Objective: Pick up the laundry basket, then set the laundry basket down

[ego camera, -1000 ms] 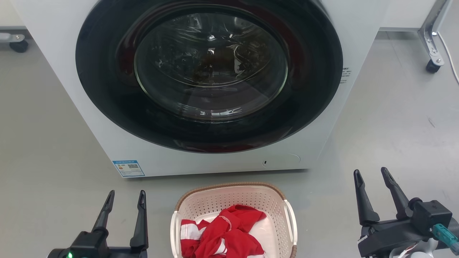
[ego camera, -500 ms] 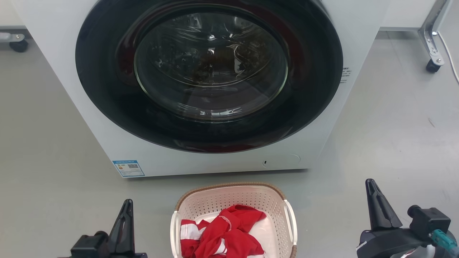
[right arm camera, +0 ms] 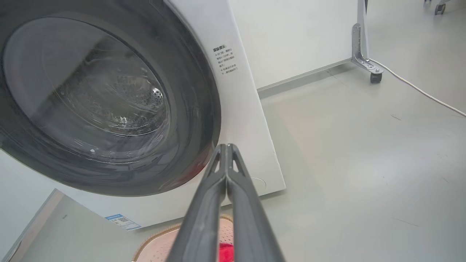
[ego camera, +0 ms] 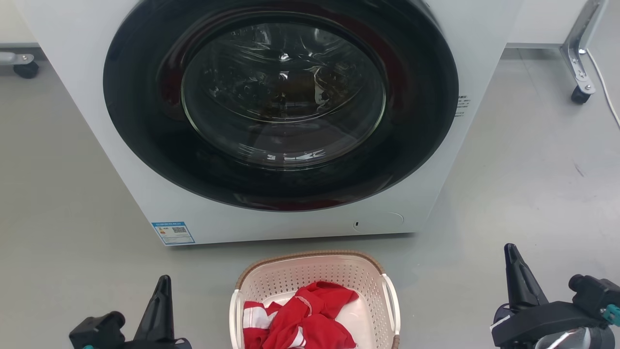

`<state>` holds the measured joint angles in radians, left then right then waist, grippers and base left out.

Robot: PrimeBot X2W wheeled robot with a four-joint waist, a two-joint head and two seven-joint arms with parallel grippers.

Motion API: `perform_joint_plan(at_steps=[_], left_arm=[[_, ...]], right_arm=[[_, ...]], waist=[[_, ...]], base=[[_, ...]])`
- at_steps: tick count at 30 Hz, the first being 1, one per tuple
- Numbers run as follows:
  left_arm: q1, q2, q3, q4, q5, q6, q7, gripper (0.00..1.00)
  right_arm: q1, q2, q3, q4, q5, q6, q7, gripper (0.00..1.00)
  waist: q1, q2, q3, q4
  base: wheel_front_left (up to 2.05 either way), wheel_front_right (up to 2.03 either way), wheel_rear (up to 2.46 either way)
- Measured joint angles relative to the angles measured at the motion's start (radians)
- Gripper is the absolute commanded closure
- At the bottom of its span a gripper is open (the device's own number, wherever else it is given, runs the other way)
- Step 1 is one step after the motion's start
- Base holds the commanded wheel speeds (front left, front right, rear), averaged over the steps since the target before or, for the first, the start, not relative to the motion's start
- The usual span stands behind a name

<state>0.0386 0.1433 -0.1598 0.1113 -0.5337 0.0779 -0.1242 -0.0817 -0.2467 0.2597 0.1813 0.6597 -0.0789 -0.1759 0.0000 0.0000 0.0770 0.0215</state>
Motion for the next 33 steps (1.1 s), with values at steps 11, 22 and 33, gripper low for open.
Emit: perform_joint_plan(at_steps=[11,22,33], left_arm=[[-0.014,-0.015,0.036,0.025,-0.156,-0.026,0.038,1.00],[-0.033,-0.028,0.075,0.051,-0.309,-0.057,0.072,1.00],[-0.047,-0.042,0.110,0.078,-0.462,-0.080,0.106,1.00]], right_arm=[[-0.001,0.028,-0.056,0.017,0.132,0.025,0.044,1.00],[-0.001,0.059,-0.116,0.033,0.278,0.054,0.088,1.00],[-0.002,0.087,-0.170,0.051,0.407,0.081,0.127,1.00]], waist=[[0.0000,0.0000,-0.011,-0.003],[0.0000,0.0000,-0.022,-0.006],[0.0000,0.0000,-0.033,-0.009]], base=[[0.00,0.00,0.00],[0.00,0.00,0.00],[0.00,0.00,0.00]])
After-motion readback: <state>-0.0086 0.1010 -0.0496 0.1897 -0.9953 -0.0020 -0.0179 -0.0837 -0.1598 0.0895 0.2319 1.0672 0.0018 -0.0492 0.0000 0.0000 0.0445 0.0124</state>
